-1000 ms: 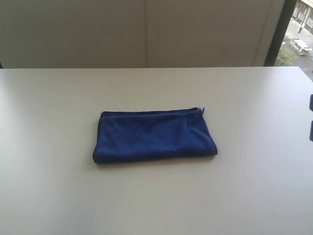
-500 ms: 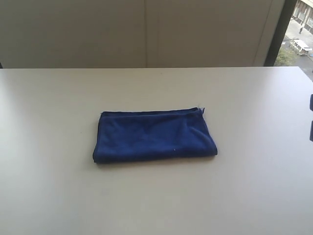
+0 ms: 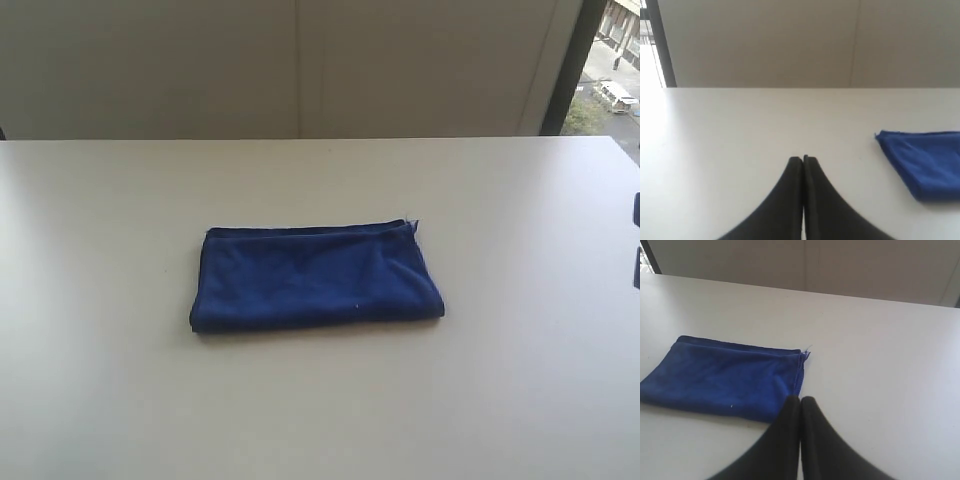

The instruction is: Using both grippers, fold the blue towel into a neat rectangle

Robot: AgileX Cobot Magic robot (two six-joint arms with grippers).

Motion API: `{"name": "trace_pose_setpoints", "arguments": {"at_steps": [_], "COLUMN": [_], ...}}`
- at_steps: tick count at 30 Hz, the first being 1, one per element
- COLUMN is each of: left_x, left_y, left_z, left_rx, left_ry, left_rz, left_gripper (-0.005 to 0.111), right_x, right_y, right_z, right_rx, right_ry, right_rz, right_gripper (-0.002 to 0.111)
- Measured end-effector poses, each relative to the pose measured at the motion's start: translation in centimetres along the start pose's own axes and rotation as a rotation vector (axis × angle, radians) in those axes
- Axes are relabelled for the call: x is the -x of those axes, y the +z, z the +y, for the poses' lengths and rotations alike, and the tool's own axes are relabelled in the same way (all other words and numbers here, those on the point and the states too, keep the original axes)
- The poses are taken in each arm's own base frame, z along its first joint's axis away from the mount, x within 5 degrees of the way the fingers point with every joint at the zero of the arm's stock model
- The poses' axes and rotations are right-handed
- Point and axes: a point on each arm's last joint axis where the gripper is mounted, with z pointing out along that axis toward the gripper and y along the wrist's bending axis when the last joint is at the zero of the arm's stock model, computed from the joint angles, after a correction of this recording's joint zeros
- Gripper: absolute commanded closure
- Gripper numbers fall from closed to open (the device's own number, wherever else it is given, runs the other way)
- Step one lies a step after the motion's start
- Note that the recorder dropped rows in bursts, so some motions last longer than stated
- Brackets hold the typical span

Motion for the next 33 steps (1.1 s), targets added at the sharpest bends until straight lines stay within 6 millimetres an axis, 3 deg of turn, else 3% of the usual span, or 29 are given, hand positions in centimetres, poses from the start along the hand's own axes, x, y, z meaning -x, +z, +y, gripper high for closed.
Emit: {"name": "trace_pose_setpoints", "arguments": {"at_steps": [6,33], "left_x": [-2.4,-2.4], "left_y": [-0.3,-0.3], "left_z": [0.1,0.4], "left_rx": [0.023,0.093], "left_ry": [0.054,0.032], "left_rz": [0.256,0.26], "left_gripper": [0.107,0.107], "right_x": [0.0,0.0], "right_y": [0.0,0.0], "right_z": [0.0,0.0], "right_rx": [0.0,0.0], "right_ry": [0.0,0.0], "right_rz": [0.0,0.0], "right_gripper": [0.108,0.108]}}
